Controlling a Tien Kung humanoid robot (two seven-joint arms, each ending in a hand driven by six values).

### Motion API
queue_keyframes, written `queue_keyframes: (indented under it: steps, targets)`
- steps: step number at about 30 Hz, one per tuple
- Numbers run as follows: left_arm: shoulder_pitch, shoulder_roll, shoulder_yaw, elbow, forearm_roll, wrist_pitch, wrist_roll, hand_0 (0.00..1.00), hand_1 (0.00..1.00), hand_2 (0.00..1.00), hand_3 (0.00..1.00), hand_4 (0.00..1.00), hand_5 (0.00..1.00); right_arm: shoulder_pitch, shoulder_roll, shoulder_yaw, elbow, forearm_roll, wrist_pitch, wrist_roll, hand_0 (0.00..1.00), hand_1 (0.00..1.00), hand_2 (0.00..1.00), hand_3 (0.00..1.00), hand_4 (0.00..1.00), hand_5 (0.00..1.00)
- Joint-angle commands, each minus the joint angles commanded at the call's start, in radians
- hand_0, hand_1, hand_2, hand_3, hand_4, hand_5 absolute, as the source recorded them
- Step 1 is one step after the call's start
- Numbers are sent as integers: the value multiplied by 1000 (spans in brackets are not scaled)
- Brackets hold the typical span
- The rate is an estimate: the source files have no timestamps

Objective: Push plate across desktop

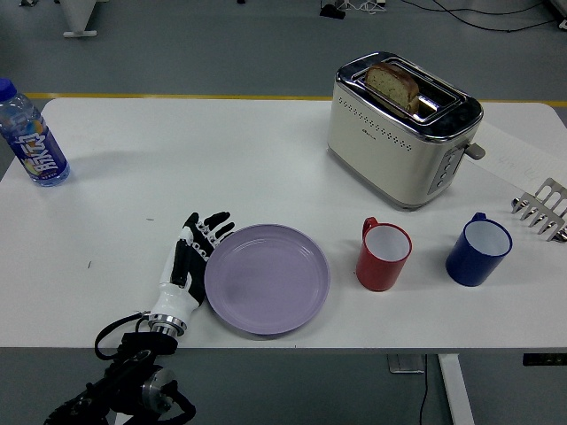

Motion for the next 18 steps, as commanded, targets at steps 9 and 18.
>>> queue_keyframes:
  steps: [9, 18]
  targets:
    - [-15, 0, 32, -8, -5, -1, 0, 765, 796, 806, 638, 520, 998, 5, -1, 1, 0, 0, -2, 1, 566, 554, 687, 606, 325, 300]
    - [-23, 0, 59, -19, -9, -6, 2, 764, 792, 804, 634, 519, 998, 6, 0, 5, 0, -4, -1, 1, 566, 554, 686, 605, 326, 300]
